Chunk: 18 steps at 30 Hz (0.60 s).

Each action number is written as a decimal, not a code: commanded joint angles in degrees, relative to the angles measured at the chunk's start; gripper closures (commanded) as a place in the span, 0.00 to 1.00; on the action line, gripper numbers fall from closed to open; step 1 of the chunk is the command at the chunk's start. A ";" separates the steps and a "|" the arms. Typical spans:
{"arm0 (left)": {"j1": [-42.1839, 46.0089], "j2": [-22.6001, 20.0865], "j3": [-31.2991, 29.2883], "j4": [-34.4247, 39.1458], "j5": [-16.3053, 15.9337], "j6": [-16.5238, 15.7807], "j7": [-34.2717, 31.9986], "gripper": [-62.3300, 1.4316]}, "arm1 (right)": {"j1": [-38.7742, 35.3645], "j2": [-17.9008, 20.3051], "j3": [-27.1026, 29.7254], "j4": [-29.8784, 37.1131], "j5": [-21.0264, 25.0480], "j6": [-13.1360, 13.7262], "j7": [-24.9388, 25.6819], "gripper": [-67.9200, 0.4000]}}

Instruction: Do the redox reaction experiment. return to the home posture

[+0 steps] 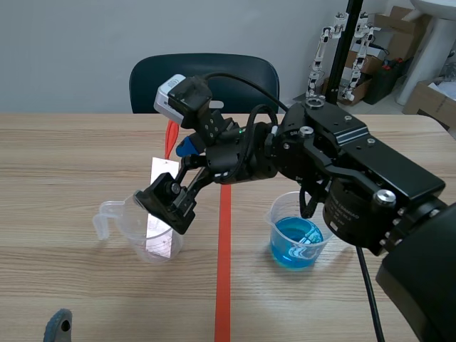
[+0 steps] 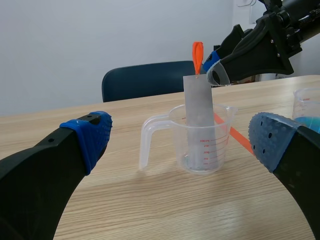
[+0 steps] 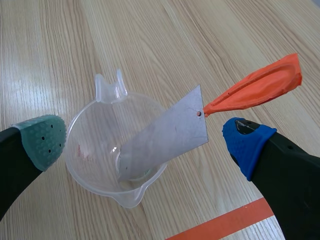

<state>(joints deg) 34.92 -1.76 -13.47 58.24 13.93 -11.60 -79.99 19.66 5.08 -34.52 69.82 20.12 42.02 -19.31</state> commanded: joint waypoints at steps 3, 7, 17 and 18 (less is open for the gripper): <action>0.44 -0.20 -0.11 1.05 -0.17 -0.13 -1.03 0.07 | 1.31 -0.66 0.50 3.34 0.85 0.70 1.33 0.00; 0.46 -0.79 -0.09 1.05 -0.20 -0.11 -1.05 0.07 | 1.42 -0.66 0.87 6.32 0.87 0.70 2.10 0.00; 0.66 -12.17 -0.04 1.07 -0.39 -3.04 -4.00 0.07 | 1.44 -0.66 1.90 13.60 0.85 -5.68 6.45 0.00; 0.94 -13.92 -0.04 1.07 -0.42 -3.13 -4.28 0.07 | 1.46 -0.66 1.92 14.25 0.85 -6.84 6.54 0.00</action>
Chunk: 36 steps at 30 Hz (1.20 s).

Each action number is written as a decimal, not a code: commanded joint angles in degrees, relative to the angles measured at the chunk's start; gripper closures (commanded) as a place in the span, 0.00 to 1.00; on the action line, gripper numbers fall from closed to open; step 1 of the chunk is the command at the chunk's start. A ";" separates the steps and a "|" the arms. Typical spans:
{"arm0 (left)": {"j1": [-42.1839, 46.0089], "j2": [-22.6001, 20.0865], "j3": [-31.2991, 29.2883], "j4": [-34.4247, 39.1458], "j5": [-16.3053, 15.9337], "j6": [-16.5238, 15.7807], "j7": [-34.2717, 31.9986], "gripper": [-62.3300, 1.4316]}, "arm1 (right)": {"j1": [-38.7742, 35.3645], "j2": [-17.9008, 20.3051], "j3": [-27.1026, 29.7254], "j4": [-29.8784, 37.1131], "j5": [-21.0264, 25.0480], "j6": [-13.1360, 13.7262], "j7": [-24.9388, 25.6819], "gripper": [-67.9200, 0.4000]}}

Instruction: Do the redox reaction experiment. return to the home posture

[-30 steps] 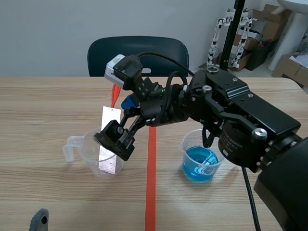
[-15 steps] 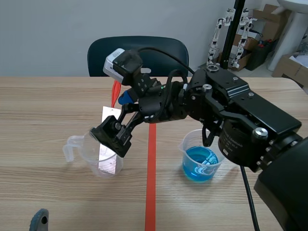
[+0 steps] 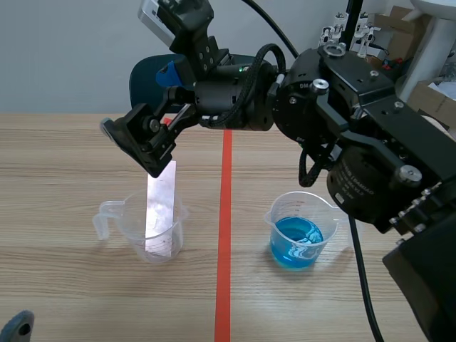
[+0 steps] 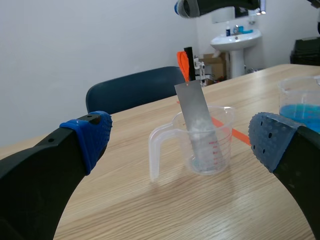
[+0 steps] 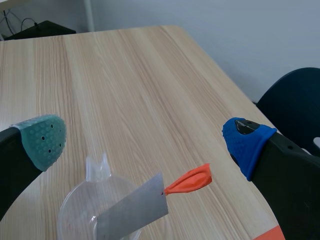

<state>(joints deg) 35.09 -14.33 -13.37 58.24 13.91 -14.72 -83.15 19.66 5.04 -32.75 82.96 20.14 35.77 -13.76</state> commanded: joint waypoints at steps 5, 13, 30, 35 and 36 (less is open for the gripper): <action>3.17 -10.25 -0.15 1.75 -3.39 -0.07 -2.82 0.07 | 1.44 -0.35 2.78 4.39 0.35 -4.81 1.20 0.00; 10.19 -23.37 -0.17 10.62 -21.90 -0.04 5.29 0.07 | 1.11 4.15 8.63 10.29 0.09 -13.73 1.22 0.00; 12.41 -40.61 -2.23 34.38 -36.04 1.03 34.64 0.07 | -20.04 32.09 11.10 23.47 0.28 -32.76 17.25 0.00; 12.35 -39.26 -2.32 39.28 -36.00 2.73 39.23 0.07 | -28.57 42.07 11.10 27.76 4.98 -37.48 22.45 0.00; 12.35 -38.38 -2.38 40.52 -35.98 3.45 39.78 0.07 | -30.27 43.50 11.10 28.52 5.05 -38.88 23.41 0.00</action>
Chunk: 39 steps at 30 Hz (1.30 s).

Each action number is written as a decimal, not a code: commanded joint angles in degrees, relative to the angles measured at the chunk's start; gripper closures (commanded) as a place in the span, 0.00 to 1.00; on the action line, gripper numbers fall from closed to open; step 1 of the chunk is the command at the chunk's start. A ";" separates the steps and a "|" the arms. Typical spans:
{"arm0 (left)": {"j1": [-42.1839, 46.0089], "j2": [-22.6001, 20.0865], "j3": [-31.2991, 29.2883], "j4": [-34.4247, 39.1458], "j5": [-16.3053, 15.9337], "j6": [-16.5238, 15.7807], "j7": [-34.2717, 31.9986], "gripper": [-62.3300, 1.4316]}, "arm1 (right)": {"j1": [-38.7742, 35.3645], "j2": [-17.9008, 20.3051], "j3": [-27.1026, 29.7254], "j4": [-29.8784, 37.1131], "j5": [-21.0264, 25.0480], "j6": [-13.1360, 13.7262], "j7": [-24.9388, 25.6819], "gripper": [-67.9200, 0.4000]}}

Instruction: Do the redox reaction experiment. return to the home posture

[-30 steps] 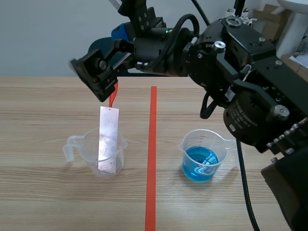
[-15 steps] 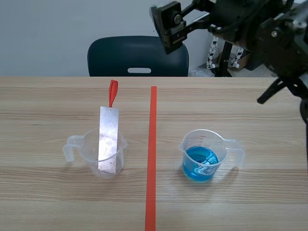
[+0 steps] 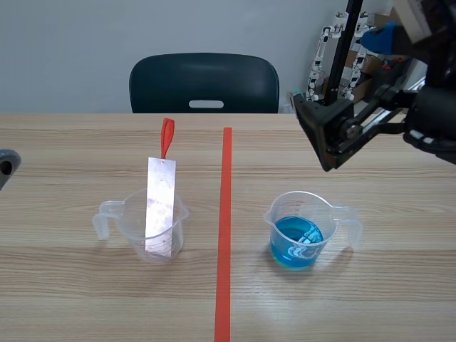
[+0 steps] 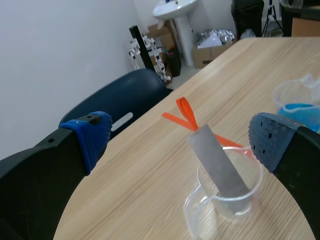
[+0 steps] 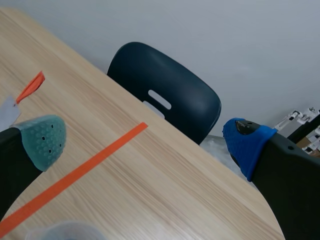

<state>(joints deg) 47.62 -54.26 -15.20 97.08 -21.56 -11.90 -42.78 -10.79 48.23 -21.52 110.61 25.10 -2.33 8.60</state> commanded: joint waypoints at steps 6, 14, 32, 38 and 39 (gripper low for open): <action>-0.17 7.23 -1.60 10.03 0.11 0.85 6.10 0.07 | -9.44 5.01 -0.13 3.67 -0.55 -6.93 4.68 0.00; 1.99 12.20 -1.57 15.78 10.51 0.76 9.81 0.07 | -17.73 6.12 1.92 6.84 -2.86 -6.93 3.76 0.00; 11.45 12.35 -1.55 15.80 16.79 2.43 12.61 0.07 | -27.21 -5.86 15.13 12.90 -10.88 -3.61 -1.27 0.00; 11.39 12.26 -1.55 15.10 18.38 3.41 13.27 0.07 | -32.52 -5.86 16.63 15.96 -12.17 -3.65 0.07 0.00; 11.37 12.20 -1.55 14.95 18.38 3.54 13.33 0.07 | -33.35 -5.86 16.90 16.31 -12.39 -3.67 0.37 0.00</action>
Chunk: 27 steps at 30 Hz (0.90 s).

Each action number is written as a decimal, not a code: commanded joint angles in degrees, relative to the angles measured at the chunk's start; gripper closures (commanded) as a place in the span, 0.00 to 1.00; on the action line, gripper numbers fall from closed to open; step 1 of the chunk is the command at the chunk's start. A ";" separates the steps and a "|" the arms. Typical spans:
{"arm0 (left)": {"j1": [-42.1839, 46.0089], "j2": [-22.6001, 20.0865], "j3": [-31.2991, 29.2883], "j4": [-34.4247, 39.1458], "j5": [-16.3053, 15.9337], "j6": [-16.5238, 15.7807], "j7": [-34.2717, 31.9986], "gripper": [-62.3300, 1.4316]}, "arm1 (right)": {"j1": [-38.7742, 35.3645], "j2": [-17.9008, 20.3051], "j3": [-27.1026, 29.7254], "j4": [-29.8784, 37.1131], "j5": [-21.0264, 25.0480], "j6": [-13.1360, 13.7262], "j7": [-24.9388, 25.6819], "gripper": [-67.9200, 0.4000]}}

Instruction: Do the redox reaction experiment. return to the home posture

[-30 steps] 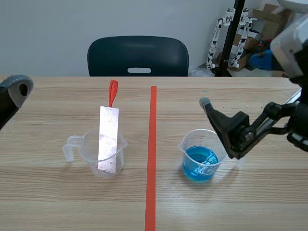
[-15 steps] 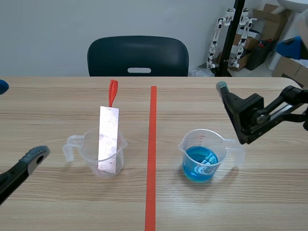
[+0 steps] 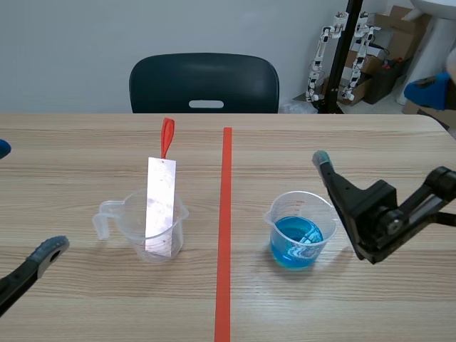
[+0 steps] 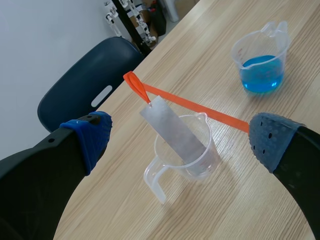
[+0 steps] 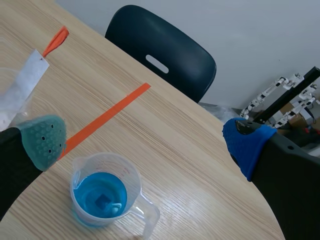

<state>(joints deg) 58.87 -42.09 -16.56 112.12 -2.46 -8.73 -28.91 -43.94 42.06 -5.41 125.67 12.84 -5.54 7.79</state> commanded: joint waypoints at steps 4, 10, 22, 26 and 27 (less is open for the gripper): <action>-2.12 0.00 -0.20 -1.42 -0.70 0.35 0.76 0.07 | -2.51 0.31 2.23 1.70 -0.72 -0.46 2.73 0.00; -4.28 0.17 -0.20 -2.25 -0.70 0.24 1.70 0.07 | -7.98 0.70 6.91 1.68 -0.90 -0.46 4.20 0.00; -4.33 0.15 -0.20 -2.25 -0.70 0.04 1.49 0.07 | -17.33 2.71 11.47 1.66 -0.85 -0.48 6.32 0.00; -4.48 0.15 -0.20 -2.25 -0.74 0.02 1.33 0.07 | -17.35 2.71 11.47 1.44 -0.85 -0.46 4.74 0.00; -4.48 0.15 -0.20 -2.25 -0.74 0.02 1.33 0.07 | -17.35 2.71 11.47 1.40 -0.85 -0.46 4.74 0.00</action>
<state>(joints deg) 54.28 -42.06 -16.58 109.03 -2.57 -8.82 -26.79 -61.78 44.60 6.13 126.61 11.94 -5.54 11.49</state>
